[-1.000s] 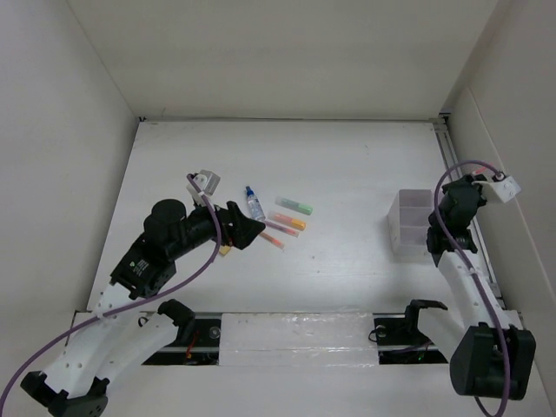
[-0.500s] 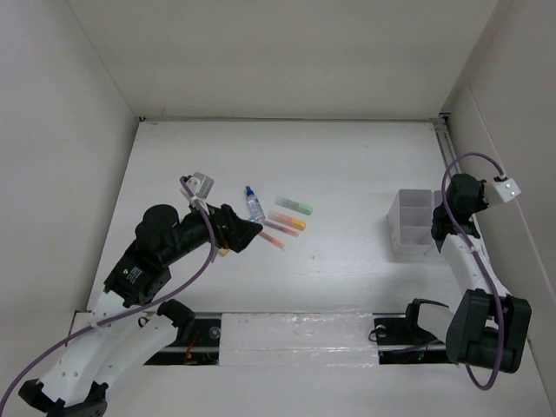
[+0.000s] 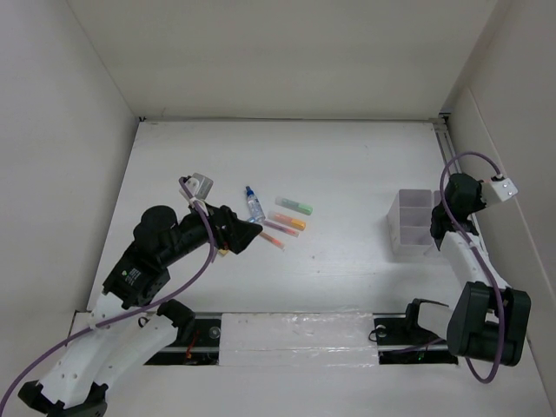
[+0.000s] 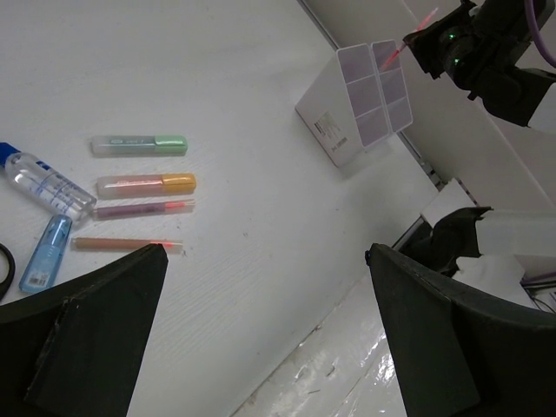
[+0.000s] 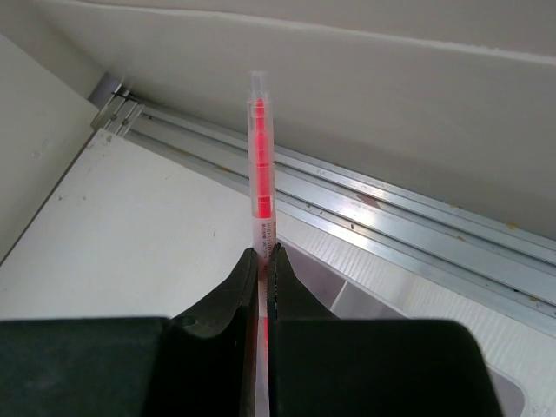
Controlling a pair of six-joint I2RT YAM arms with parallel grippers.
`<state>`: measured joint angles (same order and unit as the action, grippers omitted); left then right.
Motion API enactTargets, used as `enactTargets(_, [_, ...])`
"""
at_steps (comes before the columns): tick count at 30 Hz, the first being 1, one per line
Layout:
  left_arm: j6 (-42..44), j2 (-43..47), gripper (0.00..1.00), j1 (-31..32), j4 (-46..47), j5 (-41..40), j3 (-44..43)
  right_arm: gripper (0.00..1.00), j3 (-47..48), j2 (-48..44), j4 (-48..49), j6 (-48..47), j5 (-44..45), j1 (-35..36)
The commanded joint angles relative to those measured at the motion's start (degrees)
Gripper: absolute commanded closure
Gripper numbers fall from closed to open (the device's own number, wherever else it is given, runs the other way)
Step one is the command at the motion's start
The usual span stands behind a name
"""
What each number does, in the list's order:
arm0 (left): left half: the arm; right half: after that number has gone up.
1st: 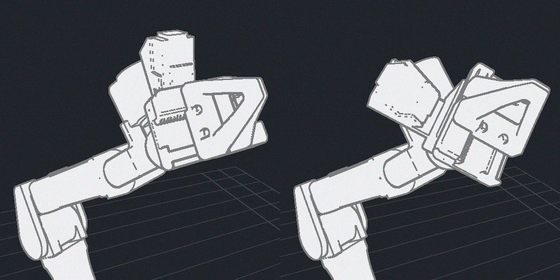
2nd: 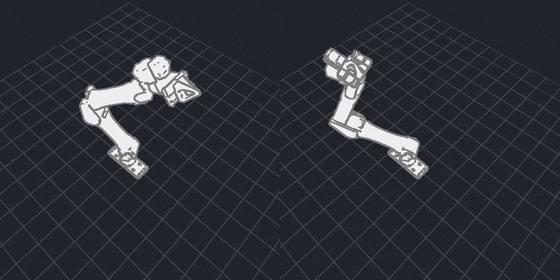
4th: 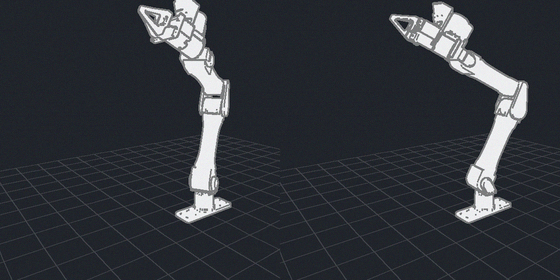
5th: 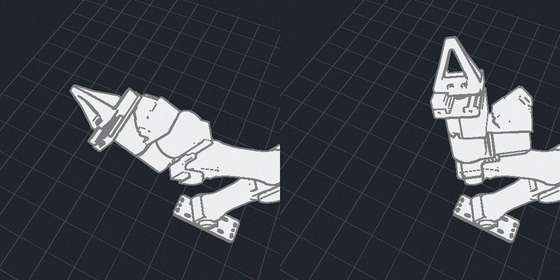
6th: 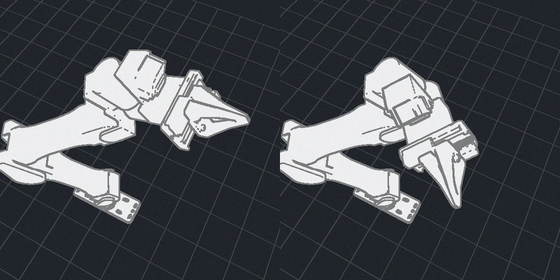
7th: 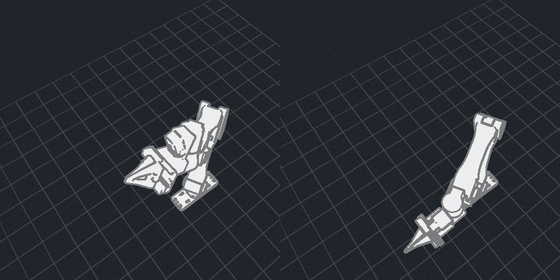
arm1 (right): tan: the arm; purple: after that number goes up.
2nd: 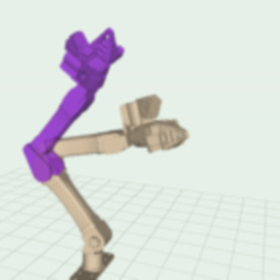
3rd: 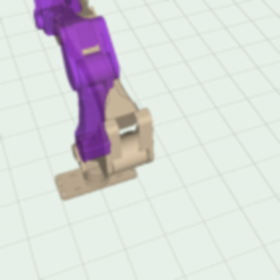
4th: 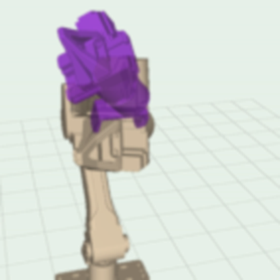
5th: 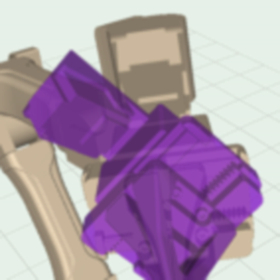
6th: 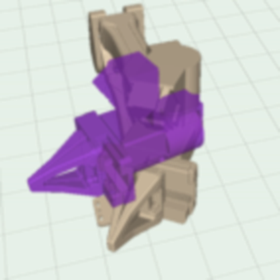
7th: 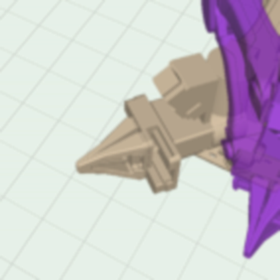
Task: Sort the stationery into containers
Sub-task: Place the stationery into the container
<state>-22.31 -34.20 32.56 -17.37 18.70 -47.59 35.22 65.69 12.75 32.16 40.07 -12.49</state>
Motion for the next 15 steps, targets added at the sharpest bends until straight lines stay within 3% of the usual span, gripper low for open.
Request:
enactTargets(1, [1.0,1.0,0.0,0.1,2.8,1.0,0.1,1.0,2.2,0.5,2.7,-1.0,0.6,-0.3])
enactTargets(7, [1.0,1.0,0.0,0.1,2.8,1.0,0.1,1.0,2.2,0.5,2.7,-1.5,1.2,1.4])
enactTargets(12, [1.0,1.0,0.0,0.1,2.8,1.5,0.1,0.86,2.2,-0.6,2.7,-2.0,1.8,2.5])
enactTargets(15, [1.0,1.0,0.0,0.1,2.8,1.5,0.1,0.83,2.2,-0.6,2.7,-2.0,2.5,3.7])
